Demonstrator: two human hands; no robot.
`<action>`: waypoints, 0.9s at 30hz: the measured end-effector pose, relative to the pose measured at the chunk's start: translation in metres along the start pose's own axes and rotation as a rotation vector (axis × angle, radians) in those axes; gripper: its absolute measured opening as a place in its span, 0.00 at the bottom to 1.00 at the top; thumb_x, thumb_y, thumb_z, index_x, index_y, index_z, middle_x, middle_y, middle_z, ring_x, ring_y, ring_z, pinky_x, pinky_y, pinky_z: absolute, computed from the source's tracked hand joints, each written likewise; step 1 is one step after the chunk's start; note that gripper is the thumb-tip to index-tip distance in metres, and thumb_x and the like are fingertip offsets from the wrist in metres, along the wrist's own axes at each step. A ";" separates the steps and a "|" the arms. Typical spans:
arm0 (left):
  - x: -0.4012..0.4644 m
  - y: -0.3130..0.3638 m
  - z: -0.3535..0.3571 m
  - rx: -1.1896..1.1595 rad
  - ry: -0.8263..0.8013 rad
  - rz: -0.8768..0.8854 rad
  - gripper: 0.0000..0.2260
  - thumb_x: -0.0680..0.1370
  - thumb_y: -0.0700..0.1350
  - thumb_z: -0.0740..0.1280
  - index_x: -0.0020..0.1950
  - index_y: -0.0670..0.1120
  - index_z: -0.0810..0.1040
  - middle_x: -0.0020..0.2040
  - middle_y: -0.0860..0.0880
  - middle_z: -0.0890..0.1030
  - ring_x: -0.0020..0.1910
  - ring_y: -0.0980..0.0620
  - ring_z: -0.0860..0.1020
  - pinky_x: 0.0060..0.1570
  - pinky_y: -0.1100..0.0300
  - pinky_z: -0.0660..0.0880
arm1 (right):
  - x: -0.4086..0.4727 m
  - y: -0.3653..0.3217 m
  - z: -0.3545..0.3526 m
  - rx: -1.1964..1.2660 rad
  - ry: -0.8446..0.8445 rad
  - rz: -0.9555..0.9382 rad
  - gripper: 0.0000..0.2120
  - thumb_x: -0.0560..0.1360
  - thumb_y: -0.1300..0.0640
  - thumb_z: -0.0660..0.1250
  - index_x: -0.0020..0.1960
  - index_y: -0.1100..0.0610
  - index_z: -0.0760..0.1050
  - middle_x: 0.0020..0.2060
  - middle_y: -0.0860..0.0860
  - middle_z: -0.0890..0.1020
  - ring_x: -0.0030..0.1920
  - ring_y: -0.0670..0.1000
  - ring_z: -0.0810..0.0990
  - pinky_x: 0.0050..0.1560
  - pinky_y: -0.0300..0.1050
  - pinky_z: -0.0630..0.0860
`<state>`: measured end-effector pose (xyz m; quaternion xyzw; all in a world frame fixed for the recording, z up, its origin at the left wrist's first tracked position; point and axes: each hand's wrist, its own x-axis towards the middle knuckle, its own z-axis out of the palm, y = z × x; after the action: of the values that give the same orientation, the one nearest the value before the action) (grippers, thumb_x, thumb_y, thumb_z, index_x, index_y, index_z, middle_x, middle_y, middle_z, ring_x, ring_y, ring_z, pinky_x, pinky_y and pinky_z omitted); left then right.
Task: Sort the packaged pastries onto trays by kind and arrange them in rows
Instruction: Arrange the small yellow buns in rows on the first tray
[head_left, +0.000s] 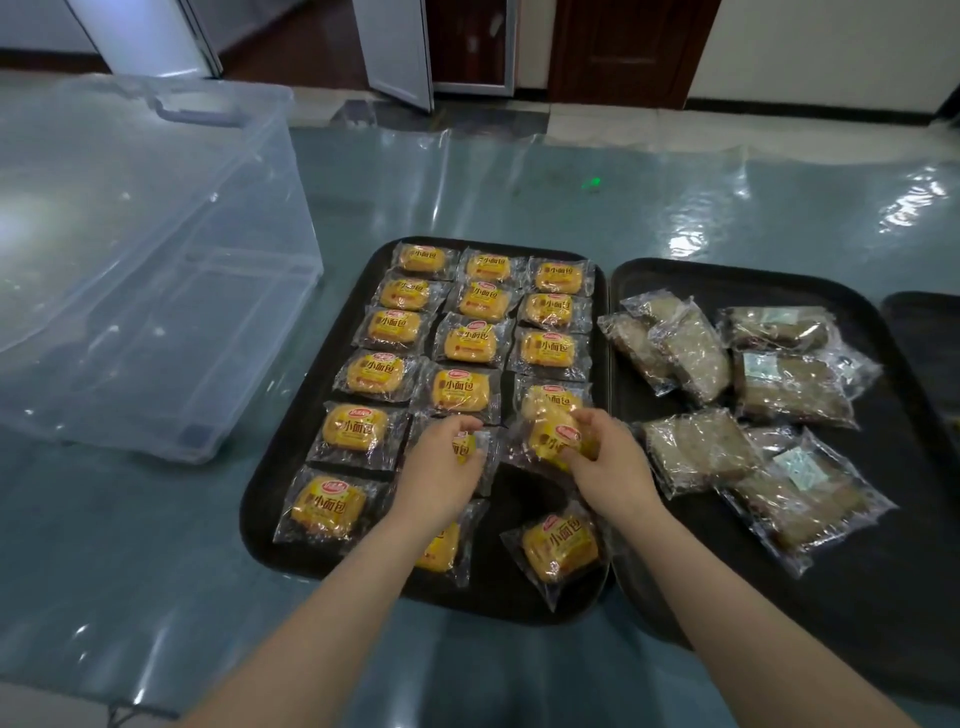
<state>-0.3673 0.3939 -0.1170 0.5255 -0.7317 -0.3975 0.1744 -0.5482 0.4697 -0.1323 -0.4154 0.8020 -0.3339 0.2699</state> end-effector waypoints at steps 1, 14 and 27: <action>0.001 -0.007 0.003 0.108 -0.029 0.035 0.18 0.77 0.45 0.66 0.66 0.54 0.71 0.67 0.55 0.70 0.65 0.56 0.68 0.63 0.58 0.68 | 0.003 0.004 0.000 -0.098 -0.027 -0.012 0.22 0.75 0.58 0.69 0.66 0.46 0.70 0.54 0.43 0.72 0.56 0.47 0.73 0.53 0.41 0.70; -0.002 -0.050 0.017 0.567 -0.336 0.070 0.37 0.77 0.53 0.64 0.76 0.59 0.42 0.73 0.54 0.29 0.70 0.50 0.26 0.70 0.43 0.43 | -0.016 0.019 0.016 -0.535 -0.118 -0.266 0.23 0.76 0.59 0.65 0.70 0.47 0.68 0.68 0.48 0.66 0.69 0.51 0.59 0.69 0.48 0.64; -0.034 -0.057 0.002 0.379 -0.233 0.201 0.33 0.79 0.51 0.62 0.77 0.58 0.45 0.76 0.56 0.37 0.73 0.56 0.34 0.71 0.52 0.47 | -0.064 0.014 0.006 -0.454 -0.064 -0.376 0.12 0.77 0.54 0.64 0.60 0.49 0.76 0.54 0.42 0.72 0.57 0.44 0.69 0.56 0.38 0.69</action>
<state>-0.3199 0.4177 -0.1559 0.4240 -0.8571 -0.2915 0.0258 -0.5186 0.5285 -0.1369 -0.6169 0.7560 -0.1768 0.1286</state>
